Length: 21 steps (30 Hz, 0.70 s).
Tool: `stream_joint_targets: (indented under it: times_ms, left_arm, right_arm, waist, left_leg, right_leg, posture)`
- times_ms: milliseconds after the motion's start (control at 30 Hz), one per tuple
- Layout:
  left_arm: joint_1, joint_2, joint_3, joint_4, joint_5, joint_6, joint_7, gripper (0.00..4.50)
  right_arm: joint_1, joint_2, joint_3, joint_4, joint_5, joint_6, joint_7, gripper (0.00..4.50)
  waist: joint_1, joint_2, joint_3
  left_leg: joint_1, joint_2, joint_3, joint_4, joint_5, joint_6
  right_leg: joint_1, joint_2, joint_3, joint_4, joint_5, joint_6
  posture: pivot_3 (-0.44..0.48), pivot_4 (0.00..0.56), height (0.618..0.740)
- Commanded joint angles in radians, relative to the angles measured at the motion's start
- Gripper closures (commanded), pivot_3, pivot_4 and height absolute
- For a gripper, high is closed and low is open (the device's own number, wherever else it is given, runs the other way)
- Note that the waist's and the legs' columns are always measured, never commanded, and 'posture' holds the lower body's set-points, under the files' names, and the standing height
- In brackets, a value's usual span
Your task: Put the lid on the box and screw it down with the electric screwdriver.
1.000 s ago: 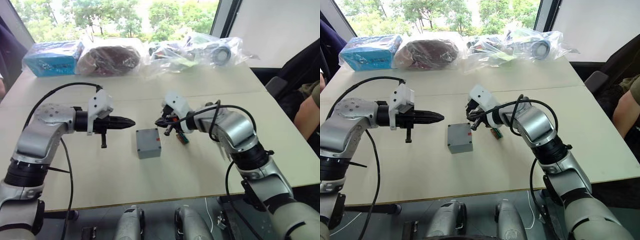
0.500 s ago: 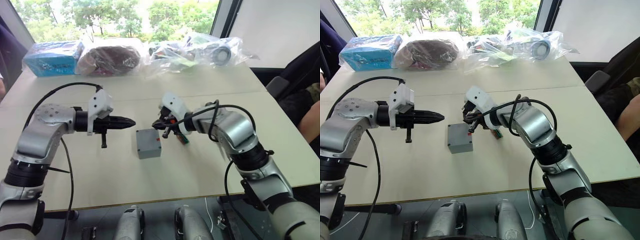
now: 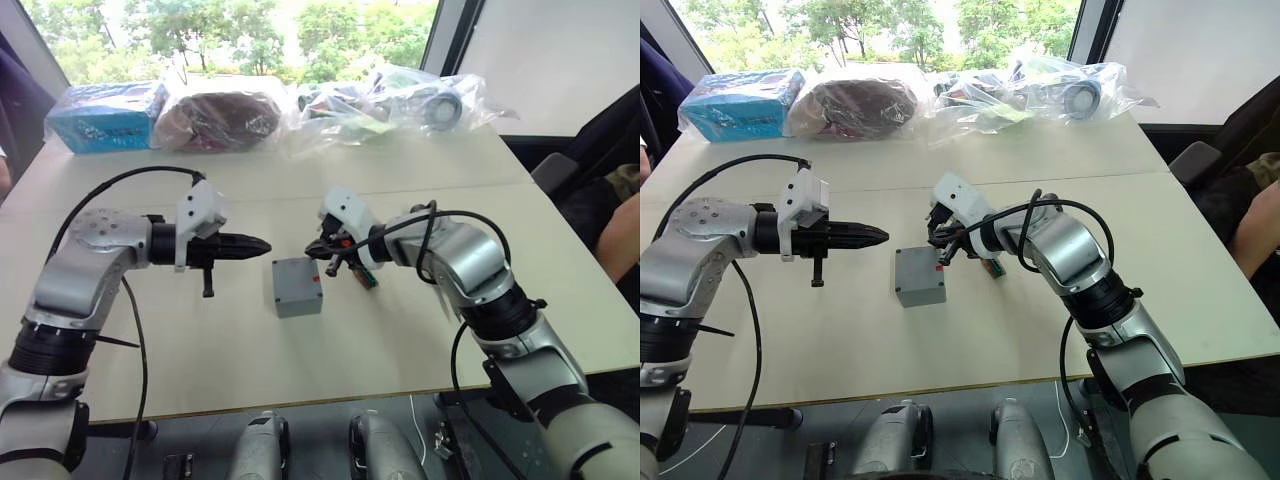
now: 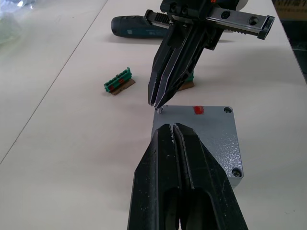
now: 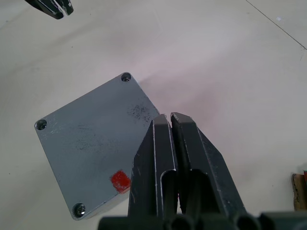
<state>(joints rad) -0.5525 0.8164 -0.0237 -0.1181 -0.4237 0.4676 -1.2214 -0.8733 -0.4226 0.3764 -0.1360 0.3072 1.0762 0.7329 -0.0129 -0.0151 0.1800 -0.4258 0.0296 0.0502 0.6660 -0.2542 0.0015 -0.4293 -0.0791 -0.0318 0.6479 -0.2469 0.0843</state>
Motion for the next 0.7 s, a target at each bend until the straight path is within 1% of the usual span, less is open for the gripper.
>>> stream_joint_targets:
  times_ms: [33,700]
  left_arm:
    - [-0.013,0.006,0.014,-0.017,-0.005,-0.017,-0.002,4.5]
    - [-0.015,0.001,0.009,-0.014,-0.002,-0.025,0.003,4.5]
  right_arm:
    - [-0.032,-0.012,-0.021,-0.019,-0.004,-0.009,0.003,4.47]
    - [-0.027,-0.015,0.002,-0.022,-0.01,-0.013,0.011,4.47]
  waist:
    - [0.0,0.0,0.0]
    - [0.0,0.0,0.0]
  left_leg:
    - [0.0,0.0,0.0,0.0,0.0,0.0]
    - [0.0,0.0,0.0,0.0,0.0,0.0]
  right_leg:
    - [0.0,0.0,0.0,0.0,0.0,0.0]
    - [0.0,0.0,0.0,0.0,0.0,0.0]
  posture:
    - [0.0,0.15,0.74]
    - [0.0,0.15,0.74]
